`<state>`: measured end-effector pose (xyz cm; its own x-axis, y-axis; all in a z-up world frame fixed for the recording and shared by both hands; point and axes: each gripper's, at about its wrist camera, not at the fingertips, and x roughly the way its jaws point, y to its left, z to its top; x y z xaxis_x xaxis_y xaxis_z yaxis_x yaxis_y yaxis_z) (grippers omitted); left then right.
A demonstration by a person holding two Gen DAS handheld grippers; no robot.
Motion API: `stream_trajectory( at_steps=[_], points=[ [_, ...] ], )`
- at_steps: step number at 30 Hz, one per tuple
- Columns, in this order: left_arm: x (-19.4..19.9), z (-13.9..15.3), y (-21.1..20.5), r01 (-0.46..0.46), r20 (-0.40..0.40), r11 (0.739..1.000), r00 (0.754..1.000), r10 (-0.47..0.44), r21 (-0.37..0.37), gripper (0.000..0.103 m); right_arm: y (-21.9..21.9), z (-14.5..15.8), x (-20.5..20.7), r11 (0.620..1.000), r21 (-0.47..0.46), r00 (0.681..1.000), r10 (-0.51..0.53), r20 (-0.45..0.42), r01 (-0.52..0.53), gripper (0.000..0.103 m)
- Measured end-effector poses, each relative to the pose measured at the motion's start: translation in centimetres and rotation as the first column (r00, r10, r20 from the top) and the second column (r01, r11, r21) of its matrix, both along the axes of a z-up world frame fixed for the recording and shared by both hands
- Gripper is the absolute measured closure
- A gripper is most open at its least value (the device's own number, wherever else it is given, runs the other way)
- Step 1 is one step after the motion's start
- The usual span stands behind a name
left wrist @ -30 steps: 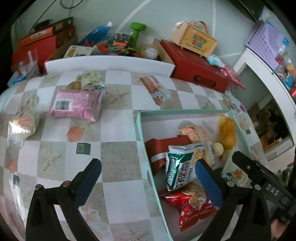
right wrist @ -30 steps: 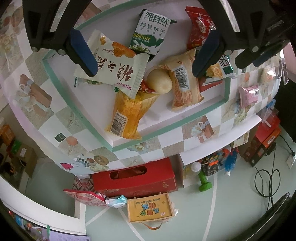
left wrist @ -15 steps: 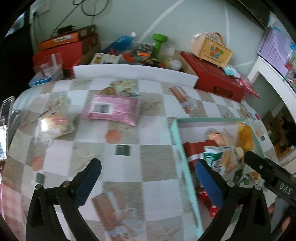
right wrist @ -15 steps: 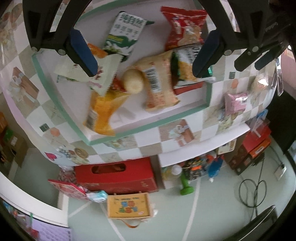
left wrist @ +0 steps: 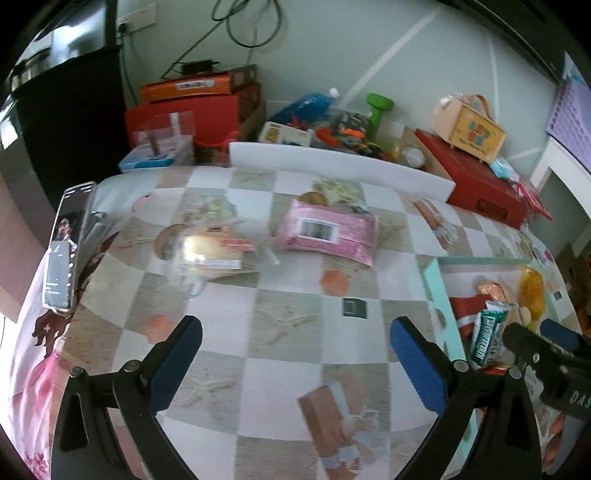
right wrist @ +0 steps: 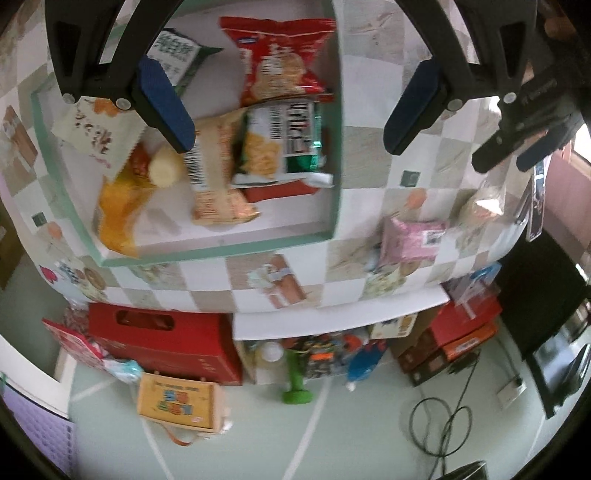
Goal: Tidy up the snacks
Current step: 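Move both open tools back to the round bun and pink pack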
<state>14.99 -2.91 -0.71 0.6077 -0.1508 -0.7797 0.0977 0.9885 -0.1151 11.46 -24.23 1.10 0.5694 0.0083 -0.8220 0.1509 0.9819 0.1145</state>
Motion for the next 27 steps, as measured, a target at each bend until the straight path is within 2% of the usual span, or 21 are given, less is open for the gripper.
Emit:
stream_trajectory(
  at_steps=[4, 9, 12, 15, 24, 27],
  points=[
    [0.3, 0.1, 1.5, -0.034, -0.002, 0.999, 0.999, 0.034, -0.018, 0.002, 1.6, -0.2, 0.1, 0.999, -0.010, 0.999, 0.042, -0.006, -0.042, 0.000],
    [1.0, -0.2, 2.7, -0.038, -0.033, 0.996, 0.999, 0.035, -0.082, 0.002, 3.2, -0.6, 0.4, 0.997, -0.026, 0.997, 0.078, -0.016, -0.079, 0.000],
    [1.2, 0.0, 3.2, -0.049, -0.013, 0.997, 0.999, 0.048, -0.065, 0.002, 3.9, -0.9, 0.6, 0.995, -0.017, 0.995, 0.095, -0.019, -0.096, 0.000],
    [1.8, 0.1, 3.9, -0.061, 0.000, 0.995, 0.998, 0.061, -0.080, 0.002, 4.9, -1.2, 1.0, 0.993, -0.011, 0.993, 0.118, -0.029, -0.119, 0.000],
    [3.9, 0.0, 5.8, -0.065, -0.017, 0.991, 0.998, 0.063, -0.113, 0.002, 6.9, -1.3, 2.1, 0.988, -0.011, 0.987, 0.157, -0.022, -0.157, 0.000],
    [4.7, -0.5, 6.3, -0.077, -0.038, 0.993, 0.997, 0.074, -0.094, 0.002, 7.2, -1.2, 2.7, 0.987, 0.003, 0.987, 0.159, -0.011, -0.159, 0.000]
  ],
)
